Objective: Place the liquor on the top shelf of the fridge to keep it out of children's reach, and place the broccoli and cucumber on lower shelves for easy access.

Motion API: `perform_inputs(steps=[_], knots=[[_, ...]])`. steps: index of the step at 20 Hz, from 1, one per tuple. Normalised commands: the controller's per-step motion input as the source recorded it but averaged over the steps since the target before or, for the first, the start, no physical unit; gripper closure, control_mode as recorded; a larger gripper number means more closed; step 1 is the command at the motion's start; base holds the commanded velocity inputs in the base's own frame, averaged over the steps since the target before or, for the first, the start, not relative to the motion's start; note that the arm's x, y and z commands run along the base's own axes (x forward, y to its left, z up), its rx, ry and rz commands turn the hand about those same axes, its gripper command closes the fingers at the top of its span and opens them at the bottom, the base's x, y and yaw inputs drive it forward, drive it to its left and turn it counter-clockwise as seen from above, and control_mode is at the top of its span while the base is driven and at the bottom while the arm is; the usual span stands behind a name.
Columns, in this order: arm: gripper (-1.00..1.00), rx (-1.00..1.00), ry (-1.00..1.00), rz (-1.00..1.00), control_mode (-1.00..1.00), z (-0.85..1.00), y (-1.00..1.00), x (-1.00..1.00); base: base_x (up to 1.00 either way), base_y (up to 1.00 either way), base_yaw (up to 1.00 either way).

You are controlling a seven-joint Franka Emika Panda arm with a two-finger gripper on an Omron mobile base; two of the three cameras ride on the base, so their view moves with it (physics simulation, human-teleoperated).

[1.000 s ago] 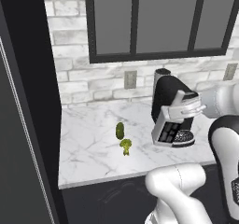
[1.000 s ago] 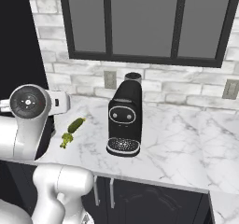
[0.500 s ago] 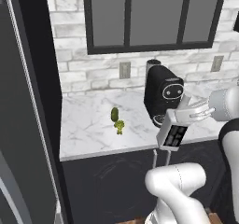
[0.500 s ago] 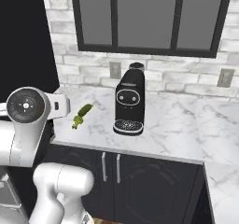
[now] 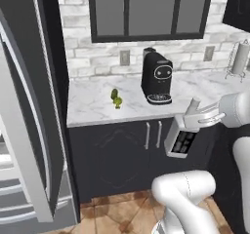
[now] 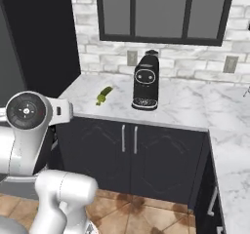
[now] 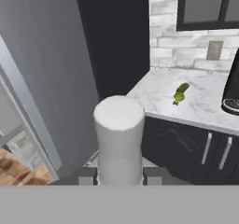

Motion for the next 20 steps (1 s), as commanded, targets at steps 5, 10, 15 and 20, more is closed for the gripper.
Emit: perform_inputs(steps=[5, 10, 15, 20], knots=[[1.0, 0.0, 0.0, 0.0, 1.0, 0.0, 0.0, 0.0, -0.56, 0.58, 0.0], [1.0, 0.0, 0.0, 0.0, 1.0, 0.0, 0.0, 0.0, -0.51, 0.75, 0.0], [1.0, 0.0, 0.0, 0.0, 1.0, 0.0, 0.0, 0.0, -0.21, 0.94, 0.0], [1.0, 0.0, 0.0, 0.0, 1.0, 0.0, 0.0, 0.0, 0.0, 1.0, -0.01]])
